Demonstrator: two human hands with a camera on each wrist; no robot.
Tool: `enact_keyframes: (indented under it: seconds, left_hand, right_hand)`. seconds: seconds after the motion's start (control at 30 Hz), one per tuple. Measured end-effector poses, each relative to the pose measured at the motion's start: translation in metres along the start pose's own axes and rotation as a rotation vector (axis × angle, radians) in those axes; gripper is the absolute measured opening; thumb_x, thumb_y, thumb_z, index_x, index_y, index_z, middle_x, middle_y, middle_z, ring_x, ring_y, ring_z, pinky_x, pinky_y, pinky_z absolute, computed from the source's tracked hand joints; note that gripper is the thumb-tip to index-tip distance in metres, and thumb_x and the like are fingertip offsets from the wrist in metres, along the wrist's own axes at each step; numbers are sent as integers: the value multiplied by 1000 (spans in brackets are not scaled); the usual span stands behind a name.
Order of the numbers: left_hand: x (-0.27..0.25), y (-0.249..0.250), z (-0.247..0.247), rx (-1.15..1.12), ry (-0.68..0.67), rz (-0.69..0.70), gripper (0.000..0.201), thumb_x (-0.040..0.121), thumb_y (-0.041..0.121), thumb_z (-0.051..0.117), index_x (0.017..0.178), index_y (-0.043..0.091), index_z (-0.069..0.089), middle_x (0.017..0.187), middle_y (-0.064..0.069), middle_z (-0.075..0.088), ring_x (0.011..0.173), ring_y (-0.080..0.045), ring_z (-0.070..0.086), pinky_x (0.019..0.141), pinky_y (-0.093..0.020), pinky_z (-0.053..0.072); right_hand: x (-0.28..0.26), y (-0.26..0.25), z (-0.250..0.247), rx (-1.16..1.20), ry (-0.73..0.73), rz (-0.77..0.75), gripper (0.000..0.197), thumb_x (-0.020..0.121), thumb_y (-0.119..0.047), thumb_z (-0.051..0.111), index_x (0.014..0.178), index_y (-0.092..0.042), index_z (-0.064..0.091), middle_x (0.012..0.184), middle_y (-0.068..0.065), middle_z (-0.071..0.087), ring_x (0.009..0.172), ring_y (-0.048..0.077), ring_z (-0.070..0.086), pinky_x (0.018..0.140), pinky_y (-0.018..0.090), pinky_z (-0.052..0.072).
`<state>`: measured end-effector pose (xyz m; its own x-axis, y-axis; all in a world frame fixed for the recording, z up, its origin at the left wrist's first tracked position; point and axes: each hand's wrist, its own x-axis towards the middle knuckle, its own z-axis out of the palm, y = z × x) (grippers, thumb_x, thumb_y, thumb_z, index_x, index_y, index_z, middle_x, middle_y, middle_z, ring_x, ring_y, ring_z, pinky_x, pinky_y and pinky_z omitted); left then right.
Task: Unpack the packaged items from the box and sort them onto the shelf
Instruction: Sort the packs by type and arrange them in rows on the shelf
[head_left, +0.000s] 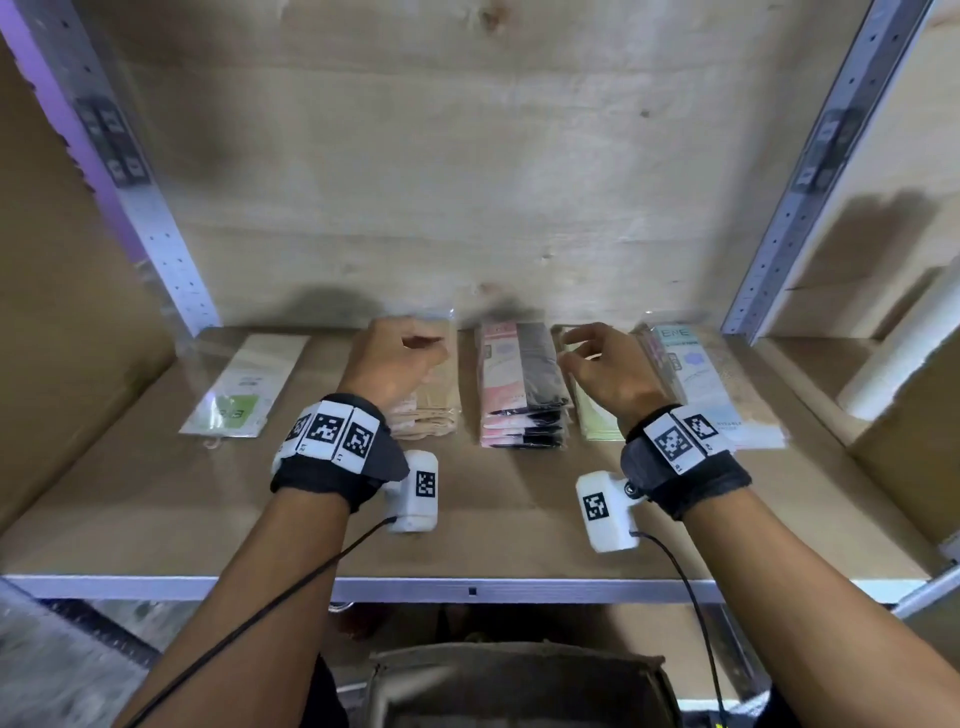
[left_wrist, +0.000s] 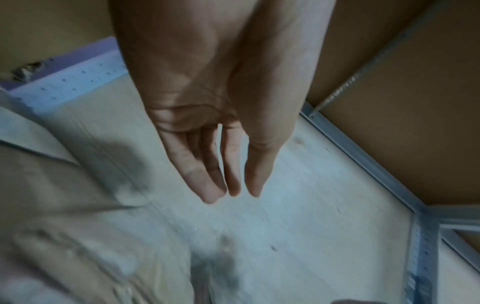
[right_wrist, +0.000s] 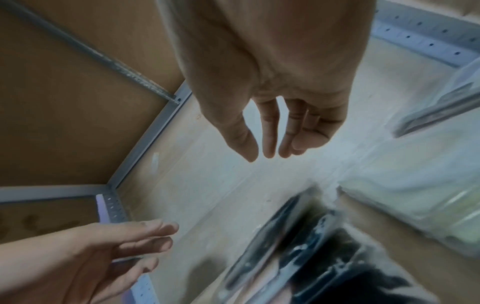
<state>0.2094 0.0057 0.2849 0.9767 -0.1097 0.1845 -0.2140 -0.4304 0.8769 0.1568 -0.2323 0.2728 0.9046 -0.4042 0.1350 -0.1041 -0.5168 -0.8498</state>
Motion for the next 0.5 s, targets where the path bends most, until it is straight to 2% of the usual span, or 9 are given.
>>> enact_keyframes:
  seconds: [0.03, 0.07, 0.13, 0.23, 0.27, 0.33, 0.4, 0.43, 0.5]
  left_hand:
    - [2, -4, -14, 13, 39, -4, 13, 84, 20, 75, 95, 26, 77, 90, 8, 75, 75, -8, 70, 66, -14, 56]
    - [4, -8, -26, 23, 67, -14, 14, 85, 22, 74, 98, 24, 78, 90, 9, 75, 77, -6, 68, 72, -16, 55]
    - [9, -22, -53, 36, 130, -38, 16, 86, 22, 74, 102, 20, 77, 97, 9, 74, 87, -8, 67, 83, -20, 50]
    - [15, -49, -92, 85, 221, -85, 15, 87, 20, 73, 101, 17, 77, 99, 5, 72, 93, -9, 62, 81, -15, 42]
    - [15, -60, -105, 102, 243, -122, 13, 87, 21, 72, 99, 18, 77, 99, 4, 71, 93, -11, 63, 82, -19, 44]
    - [16, -84, -132, 119, 287, -206, 10, 87, 21, 72, 96, 19, 76, 99, 0, 72, 98, -22, 66, 93, -31, 50]
    - [16, -107, -154, 123, 308, -287, 14, 87, 20, 72, 100, 16, 76, 110, -7, 73, 110, -30, 65, 103, -42, 49]
    - [15, -117, -162, 139, 296, -323, 19, 87, 21, 71, 104, 14, 76, 116, -10, 72, 113, -31, 63, 105, -43, 47]
    - [13, -132, -172, 192, 240, -388, 26, 90, 23, 69, 111, 9, 73, 123, -14, 69, 113, -31, 62, 104, -41, 47]
  right_hand:
    - [-2, -8, 5, 15, -6, -25, 25, 87, -16, 67, 112, -16, 67, 94, -1, 66, 91, 19, 65, 85, 35, 55]
    - [-5, -15, 10, 32, -27, -46, 21, 88, -14, 66, 108, -16, 69, 90, -2, 66, 87, 18, 66, 80, 33, 55]
    - [-8, -34, 26, 49, -100, -96, 14, 89, -13, 65, 102, -16, 70, 85, -5, 66, 81, 15, 64, 75, 30, 53]
    - [-11, -65, 59, 103, -229, -147, 14, 90, -8, 62, 102, -10, 71, 87, 8, 71, 74, 16, 65, 65, 26, 53]
    - [-11, -75, 73, 139, -285, -150, 15, 91, -4, 60, 103, -6, 69, 86, 13, 70, 70, 17, 65, 59, 24, 52]
    - [-11, -95, 106, 194, -406, -135, 14, 93, 2, 56, 103, 0, 65, 81, 17, 64, 63, 19, 62, 52, 22, 51]
    - [-12, -112, 142, 190, -527, -103, 12, 93, 5, 54, 98, -3, 62, 77, 14, 63, 60, 18, 62, 53, 21, 54]
    - [-14, -119, 159, 174, -581, -83, 12, 92, 6, 55, 98, -3, 61, 78, 14, 64, 61, 18, 63, 55, 22, 55]
    - [-19, -131, 194, 125, -646, -56, 19, 90, 6, 57, 110, 5, 59, 85, 20, 65, 66, 23, 64, 63, 26, 57]
